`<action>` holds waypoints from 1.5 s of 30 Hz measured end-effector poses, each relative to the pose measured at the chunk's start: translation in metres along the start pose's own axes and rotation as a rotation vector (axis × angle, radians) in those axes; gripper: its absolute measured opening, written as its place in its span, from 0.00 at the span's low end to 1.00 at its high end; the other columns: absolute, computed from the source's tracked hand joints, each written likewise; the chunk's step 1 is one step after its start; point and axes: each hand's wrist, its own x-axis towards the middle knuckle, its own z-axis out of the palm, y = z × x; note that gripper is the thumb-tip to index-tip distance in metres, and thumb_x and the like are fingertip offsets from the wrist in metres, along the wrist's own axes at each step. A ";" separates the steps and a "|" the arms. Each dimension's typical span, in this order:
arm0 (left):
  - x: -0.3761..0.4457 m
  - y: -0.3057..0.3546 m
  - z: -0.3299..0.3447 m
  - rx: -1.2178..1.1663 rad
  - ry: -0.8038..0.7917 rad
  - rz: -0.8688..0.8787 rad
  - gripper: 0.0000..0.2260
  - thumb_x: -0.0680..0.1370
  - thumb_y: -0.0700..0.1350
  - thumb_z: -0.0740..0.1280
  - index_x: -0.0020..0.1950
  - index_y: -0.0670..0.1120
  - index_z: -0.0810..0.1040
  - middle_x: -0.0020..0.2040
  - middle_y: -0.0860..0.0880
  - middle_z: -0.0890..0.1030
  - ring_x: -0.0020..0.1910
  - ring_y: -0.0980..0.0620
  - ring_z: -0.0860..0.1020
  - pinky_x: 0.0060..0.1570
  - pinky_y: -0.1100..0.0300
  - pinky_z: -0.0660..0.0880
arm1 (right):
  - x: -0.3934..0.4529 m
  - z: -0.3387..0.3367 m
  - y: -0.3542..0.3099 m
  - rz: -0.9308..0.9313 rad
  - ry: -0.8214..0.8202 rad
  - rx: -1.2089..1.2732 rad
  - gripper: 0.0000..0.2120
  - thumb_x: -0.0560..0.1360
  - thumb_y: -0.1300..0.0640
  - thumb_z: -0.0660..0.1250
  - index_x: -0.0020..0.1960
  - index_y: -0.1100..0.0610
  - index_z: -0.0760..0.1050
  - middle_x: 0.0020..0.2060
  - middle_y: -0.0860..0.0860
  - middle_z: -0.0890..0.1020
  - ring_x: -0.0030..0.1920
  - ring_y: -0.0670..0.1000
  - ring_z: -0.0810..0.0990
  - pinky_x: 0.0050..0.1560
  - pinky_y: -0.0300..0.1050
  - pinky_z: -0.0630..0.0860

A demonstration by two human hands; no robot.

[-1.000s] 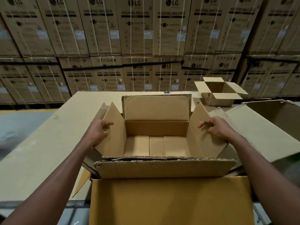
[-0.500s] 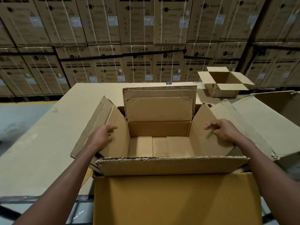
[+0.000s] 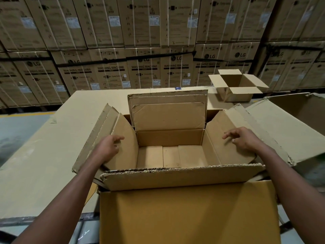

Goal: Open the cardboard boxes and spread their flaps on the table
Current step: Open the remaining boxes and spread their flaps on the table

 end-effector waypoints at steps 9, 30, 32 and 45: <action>0.006 -0.010 0.003 0.193 0.030 0.061 0.26 0.75 0.29 0.67 0.69 0.50 0.78 0.76 0.46 0.71 0.72 0.48 0.71 0.64 0.50 0.75 | -0.009 0.007 0.000 0.034 0.023 -0.058 0.15 0.77 0.70 0.66 0.52 0.53 0.84 0.68 0.55 0.78 0.68 0.56 0.75 0.64 0.49 0.70; -0.030 0.082 -0.048 -0.083 0.051 0.328 0.12 0.81 0.44 0.68 0.62 0.55 0.81 0.67 0.52 0.79 0.65 0.54 0.74 0.61 0.58 0.71 | -0.080 -0.018 -0.021 0.078 0.288 0.098 0.09 0.79 0.57 0.70 0.57 0.47 0.83 0.67 0.53 0.79 0.70 0.56 0.73 0.64 0.54 0.71; -0.038 0.103 -0.054 -0.099 0.031 0.400 0.15 0.81 0.40 0.67 0.62 0.57 0.80 0.67 0.54 0.77 0.62 0.56 0.73 0.56 0.63 0.70 | -0.098 -0.023 -0.026 0.067 0.362 0.173 0.10 0.79 0.56 0.69 0.58 0.45 0.83 0.66 0.52 0.79 0.68 0.53 0.74 0.62 0.54 0.73; -0.099 0.279 0.032 -0.259 -0.295 0.846 0.13 0.81 0.42 0.67 0.61 0.58 0.78 0.69 0.54 0.76 0.67 0.52 0.74 0.63 0.55 0.74 | -0.256 -0.015 0.029 0.205 0.762 0.499 0.11 0.79 0.58 0.69 0.54 0.43 0.84 0.53 0.41 0.84 0.56 0.42 0.80 0.53 0.41 0.77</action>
